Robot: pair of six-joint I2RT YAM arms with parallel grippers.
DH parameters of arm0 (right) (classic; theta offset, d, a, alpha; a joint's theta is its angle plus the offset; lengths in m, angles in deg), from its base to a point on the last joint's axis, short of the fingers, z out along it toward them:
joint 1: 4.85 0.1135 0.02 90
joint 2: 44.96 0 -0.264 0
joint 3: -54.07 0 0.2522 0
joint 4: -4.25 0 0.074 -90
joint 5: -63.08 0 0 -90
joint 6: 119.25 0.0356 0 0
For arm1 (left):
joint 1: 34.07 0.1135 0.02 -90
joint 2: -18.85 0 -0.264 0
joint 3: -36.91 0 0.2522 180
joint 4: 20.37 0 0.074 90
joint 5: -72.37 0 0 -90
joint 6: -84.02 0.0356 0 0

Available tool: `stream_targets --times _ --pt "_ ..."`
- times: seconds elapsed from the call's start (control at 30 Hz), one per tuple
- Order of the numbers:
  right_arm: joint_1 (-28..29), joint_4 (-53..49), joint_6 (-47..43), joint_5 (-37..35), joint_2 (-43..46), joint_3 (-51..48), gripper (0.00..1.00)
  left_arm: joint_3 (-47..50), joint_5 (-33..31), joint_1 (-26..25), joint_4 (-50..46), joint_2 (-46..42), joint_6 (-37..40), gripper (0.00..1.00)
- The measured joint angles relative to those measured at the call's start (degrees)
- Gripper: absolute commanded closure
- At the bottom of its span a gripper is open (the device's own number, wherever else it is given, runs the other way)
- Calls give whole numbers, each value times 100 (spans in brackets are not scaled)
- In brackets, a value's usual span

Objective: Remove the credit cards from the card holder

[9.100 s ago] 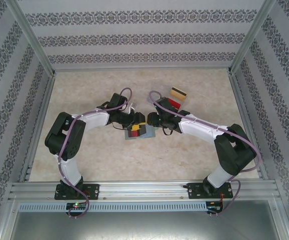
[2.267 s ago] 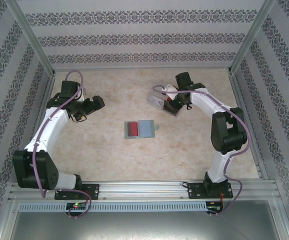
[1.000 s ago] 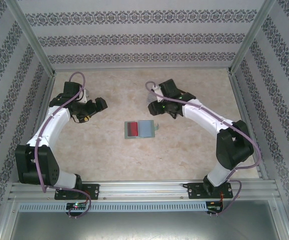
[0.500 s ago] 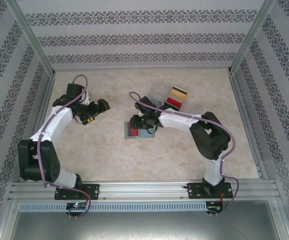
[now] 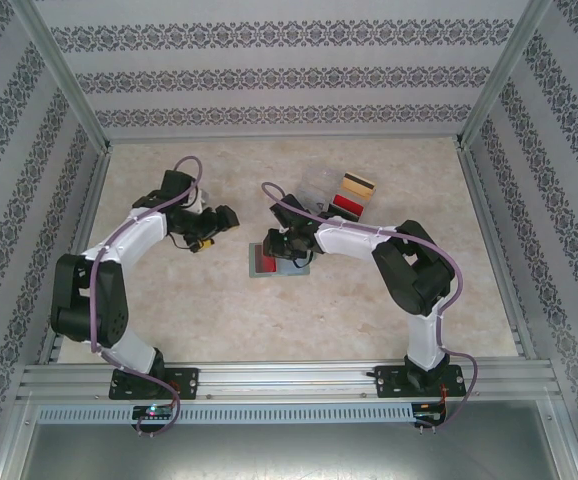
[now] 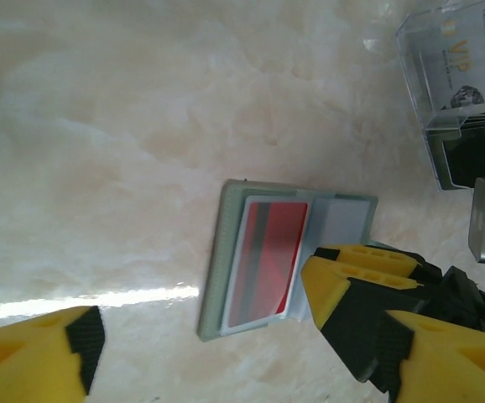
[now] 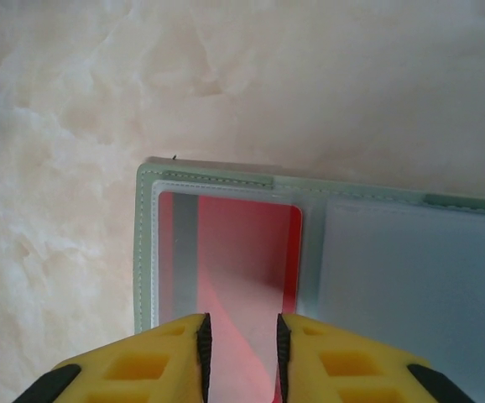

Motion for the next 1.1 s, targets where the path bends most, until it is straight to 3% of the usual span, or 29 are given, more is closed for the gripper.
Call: stream_targets --times 0.23,0.63,1.1 --pt "-42 -13 39 2 -72 0 77 -7 125 -442 308 509 -223 49" --pt "-114 17 175 101 -214 0 83 -238 271 -981 629 1279 -398 75" --pt "-190 190 280 267 -227 -79 86 -236 7 -1003 678 1657 -387 87"
